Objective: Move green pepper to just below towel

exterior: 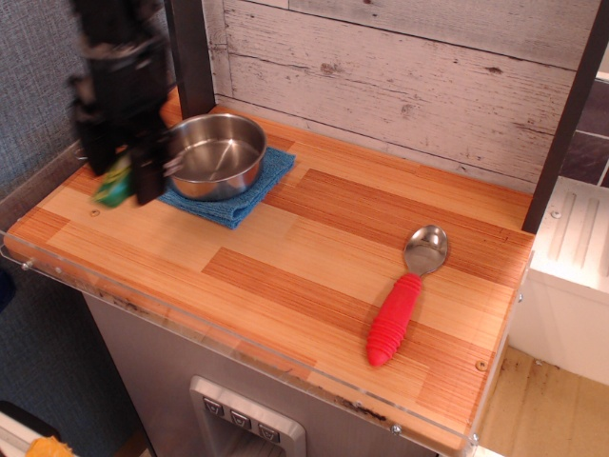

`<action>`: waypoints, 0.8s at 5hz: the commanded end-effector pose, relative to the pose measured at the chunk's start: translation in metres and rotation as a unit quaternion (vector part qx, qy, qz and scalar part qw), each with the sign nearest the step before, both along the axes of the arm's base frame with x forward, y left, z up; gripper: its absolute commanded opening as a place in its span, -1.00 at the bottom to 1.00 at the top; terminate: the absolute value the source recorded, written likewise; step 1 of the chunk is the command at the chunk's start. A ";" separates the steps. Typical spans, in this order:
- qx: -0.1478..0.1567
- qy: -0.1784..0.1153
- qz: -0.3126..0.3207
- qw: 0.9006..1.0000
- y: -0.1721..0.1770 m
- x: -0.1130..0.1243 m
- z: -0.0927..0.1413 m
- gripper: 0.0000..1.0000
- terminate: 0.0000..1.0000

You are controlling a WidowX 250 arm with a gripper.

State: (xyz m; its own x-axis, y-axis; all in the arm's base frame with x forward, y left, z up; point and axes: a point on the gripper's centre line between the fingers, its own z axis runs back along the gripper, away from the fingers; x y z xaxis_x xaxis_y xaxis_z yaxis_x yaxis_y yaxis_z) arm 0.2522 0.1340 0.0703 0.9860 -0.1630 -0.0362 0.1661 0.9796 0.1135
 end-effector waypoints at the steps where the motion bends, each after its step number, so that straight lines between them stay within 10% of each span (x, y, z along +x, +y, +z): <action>1: 0.026 -0.018 -0.001 1.000 0.028 -0.003 -0.016 -1.00 -1.00; 4: 0.005 -0.007 -0.001 1.000 0.018 -0.011 -0.041 -1.00 -1.00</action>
State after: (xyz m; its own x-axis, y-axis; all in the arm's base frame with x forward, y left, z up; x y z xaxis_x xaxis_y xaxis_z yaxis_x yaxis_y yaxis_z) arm 0.2427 0.1517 0.0217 0.9859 -0.1630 -0.0382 0.1663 0.9798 0.1107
